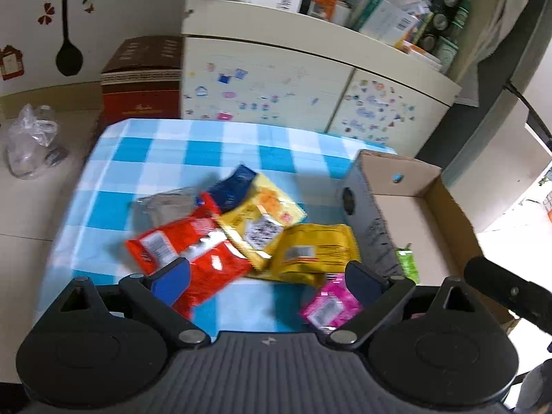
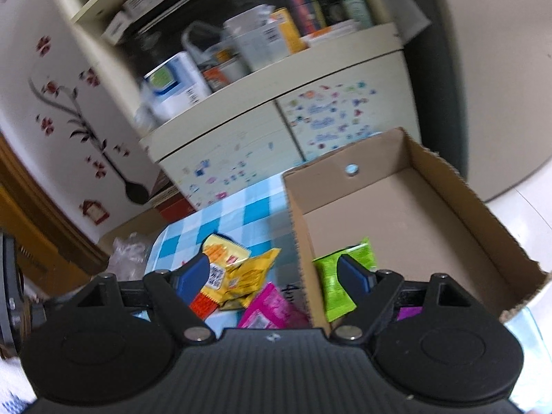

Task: Organize snacks
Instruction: 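Withdraw both grippers from the box back over the snack pile, then lower the left gripper onto the red snack bag and close it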

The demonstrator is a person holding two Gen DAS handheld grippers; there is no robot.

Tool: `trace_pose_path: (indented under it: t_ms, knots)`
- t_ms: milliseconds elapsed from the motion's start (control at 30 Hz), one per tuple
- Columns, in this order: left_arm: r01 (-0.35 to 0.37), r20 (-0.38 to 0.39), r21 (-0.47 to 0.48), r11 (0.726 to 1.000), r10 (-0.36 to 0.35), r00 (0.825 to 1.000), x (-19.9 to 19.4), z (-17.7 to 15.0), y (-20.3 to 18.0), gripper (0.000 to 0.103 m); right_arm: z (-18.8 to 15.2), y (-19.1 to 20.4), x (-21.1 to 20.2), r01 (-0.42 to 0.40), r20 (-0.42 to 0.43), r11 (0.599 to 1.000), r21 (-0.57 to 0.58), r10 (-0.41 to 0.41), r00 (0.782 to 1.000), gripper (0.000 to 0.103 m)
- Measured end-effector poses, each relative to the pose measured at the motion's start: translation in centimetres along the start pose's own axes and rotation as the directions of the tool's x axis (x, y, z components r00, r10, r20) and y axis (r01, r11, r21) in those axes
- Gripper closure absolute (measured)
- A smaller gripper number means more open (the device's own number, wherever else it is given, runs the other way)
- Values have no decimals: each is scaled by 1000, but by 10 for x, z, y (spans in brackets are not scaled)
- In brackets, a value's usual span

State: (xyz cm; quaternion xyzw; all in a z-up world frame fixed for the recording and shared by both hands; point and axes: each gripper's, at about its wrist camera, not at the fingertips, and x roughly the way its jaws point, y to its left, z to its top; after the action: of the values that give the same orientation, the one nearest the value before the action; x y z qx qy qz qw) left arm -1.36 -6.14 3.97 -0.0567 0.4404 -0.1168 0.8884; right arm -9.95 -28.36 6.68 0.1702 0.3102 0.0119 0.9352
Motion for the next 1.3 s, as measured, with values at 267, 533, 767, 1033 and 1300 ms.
trace_pose_path:
  t_ms: [267,533,767,1033,1300]
  knots:
    - [-72,9,27,997,72,997,-6,5,40,5,-17,28,15,-41,-40,990,-136,36,999,22]
    - [-162,22,85,983,161,987,-1,10,69,5,-42,54,36,-77,-104,960,-268,51,993,22]
    - [-169,35,312,935,166,985,21,0,51,5,-64,59,64,-39,-152,949,-313,-9,988,22]
    - [-73,-36,412,908,96,995,54,-5,40,5,-76,56,82,66,-126,932,-355,-118,985,22]
    - [-46,-65,502,864,91,994,76,-8,29,5,-83,58,96,176,-58,886,-429,-221,974,21]
